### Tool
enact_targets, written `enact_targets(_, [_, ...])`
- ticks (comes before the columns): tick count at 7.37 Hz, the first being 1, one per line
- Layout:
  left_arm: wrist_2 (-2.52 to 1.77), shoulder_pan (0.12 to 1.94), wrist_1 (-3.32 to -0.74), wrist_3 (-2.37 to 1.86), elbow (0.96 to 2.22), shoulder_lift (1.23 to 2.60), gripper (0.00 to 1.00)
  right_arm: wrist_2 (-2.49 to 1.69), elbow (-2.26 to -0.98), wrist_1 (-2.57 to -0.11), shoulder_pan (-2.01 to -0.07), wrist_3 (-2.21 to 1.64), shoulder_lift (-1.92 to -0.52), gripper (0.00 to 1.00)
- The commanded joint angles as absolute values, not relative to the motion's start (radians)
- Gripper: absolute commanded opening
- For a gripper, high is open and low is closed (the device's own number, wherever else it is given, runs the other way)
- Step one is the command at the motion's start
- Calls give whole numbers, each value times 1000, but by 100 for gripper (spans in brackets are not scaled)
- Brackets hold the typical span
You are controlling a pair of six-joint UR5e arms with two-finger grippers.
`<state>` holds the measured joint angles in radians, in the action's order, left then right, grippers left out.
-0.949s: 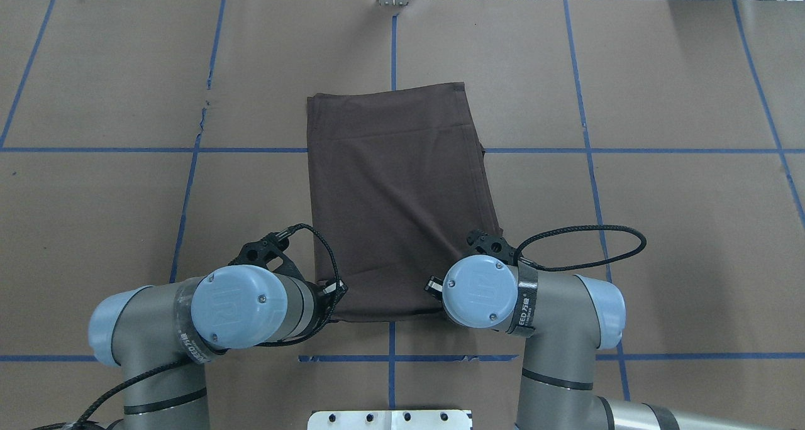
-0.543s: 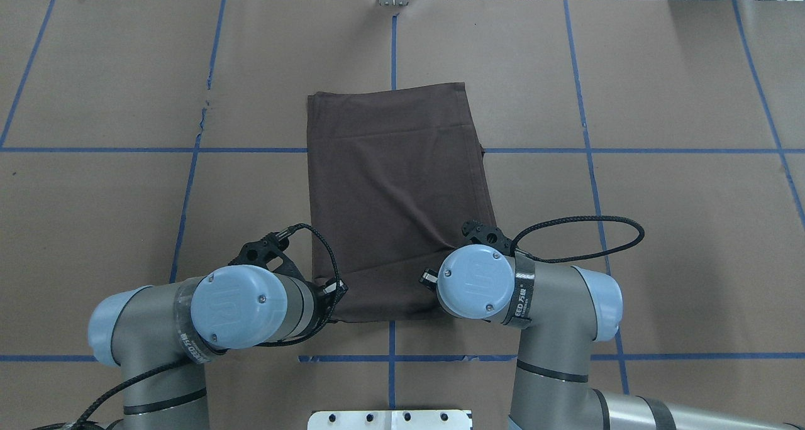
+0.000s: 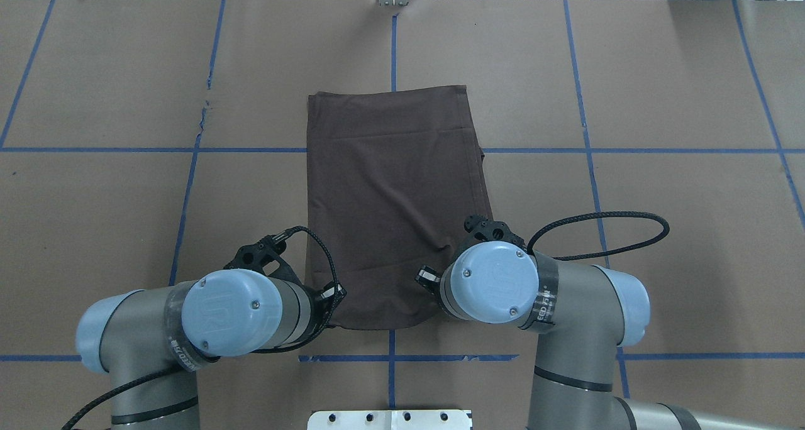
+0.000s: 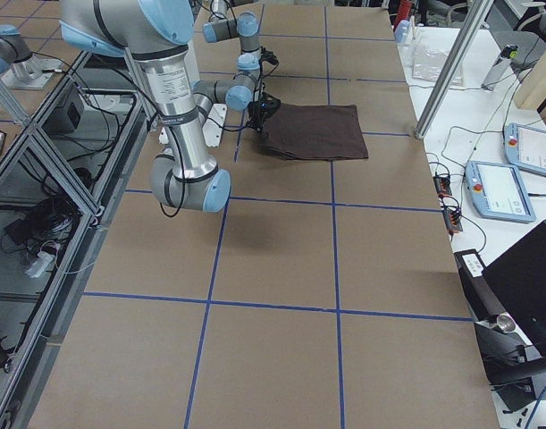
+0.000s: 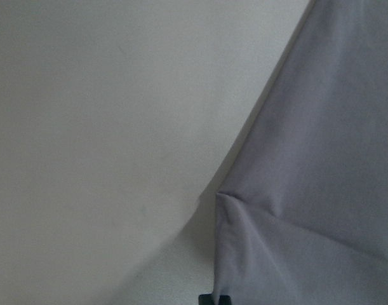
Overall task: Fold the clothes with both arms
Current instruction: 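Lift the near edge with both grippers and fold it toward the far edge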
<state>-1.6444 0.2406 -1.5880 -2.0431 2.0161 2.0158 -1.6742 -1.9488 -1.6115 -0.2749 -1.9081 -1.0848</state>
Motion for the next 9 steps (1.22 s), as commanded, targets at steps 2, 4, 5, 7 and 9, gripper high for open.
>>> enact_targets(2, [-1644,120,-1467,-2057,2196,1985,0,-1730,-2109,-1611,-218,-1904,-1172,0])
enact_targets(4, [-1646,110,-1451,-2054,2220,1980,0,-1766,-2105,-1605,-206,-1896,-1161,0])
enact_targets(5, [-1658,120,-1450,-2043,2208,1985,0,-1760,-2091,-1600,-239,-1875,-1157,0])
enact_targets(7, [-1661,222,-1453,-1970,2194,1990,0,-1763,-2025,-1600,-345,-1798,-1096,0])
enact_targets(9, [-1680,342,-1465,-1899,2154,2018,0,-1772,-1898,-1601,-455,-1761,-982,0])
